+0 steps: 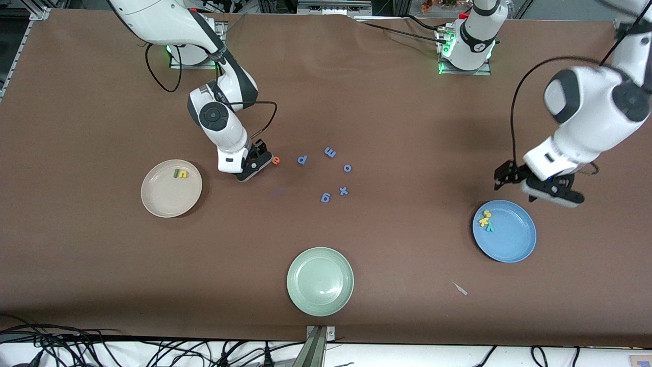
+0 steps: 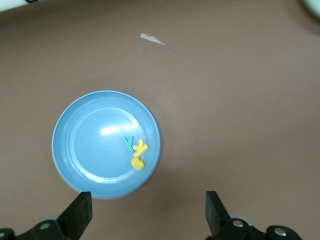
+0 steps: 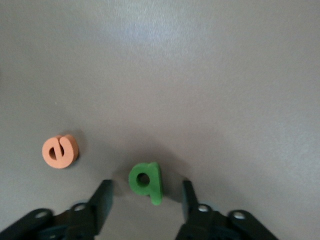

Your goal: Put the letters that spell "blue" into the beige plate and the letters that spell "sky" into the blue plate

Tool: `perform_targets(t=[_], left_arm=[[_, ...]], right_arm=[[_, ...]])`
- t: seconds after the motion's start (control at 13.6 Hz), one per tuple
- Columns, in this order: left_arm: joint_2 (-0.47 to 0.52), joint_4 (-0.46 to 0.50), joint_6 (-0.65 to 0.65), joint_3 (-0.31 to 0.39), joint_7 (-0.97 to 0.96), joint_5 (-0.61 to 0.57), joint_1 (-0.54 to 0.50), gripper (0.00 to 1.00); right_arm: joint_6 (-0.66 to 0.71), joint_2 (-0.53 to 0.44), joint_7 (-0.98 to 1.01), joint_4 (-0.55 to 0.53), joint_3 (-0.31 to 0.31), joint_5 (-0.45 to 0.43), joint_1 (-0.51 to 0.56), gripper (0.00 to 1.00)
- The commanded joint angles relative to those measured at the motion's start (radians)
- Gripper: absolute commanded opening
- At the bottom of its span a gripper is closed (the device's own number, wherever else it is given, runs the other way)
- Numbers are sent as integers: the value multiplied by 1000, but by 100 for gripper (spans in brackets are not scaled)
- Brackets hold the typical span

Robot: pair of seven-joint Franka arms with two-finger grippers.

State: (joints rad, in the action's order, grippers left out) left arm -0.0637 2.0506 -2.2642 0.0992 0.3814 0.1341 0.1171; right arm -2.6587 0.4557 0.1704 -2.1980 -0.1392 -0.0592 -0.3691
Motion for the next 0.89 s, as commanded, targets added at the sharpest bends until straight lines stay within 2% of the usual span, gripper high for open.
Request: perform_targets(t=[0.0,0.22,0.44,0.52,0.66,0.74,0.81], left_arm=[[148,22,145,4,-53,-27,1,100],[206,-68,332,-4,-116,-77,3,100],[186,-245,599,-7,-253,-110,9,100],[185,-271,664,-12,-339,-110,16,100],[185,-320,768,-15,-451,-110,27,100],[180,-355,831,-15,-478,-110,32,100],[170,-390,886,-15,-499,-110,35,100]], right_arm=[[-9,21,14,29,-8,-16,9,59],[-10,24,15,30,-8,-17,6,55],[-26,34,20,30,-8,-17,3,46],[-26,34,27,30,-8,-17,3,40],[-26,34,66,32,-8,-16,7,19],[-21,32,84,44,-8,-16,12,13],[-15,23,93,47,-7,-14,12,13]])
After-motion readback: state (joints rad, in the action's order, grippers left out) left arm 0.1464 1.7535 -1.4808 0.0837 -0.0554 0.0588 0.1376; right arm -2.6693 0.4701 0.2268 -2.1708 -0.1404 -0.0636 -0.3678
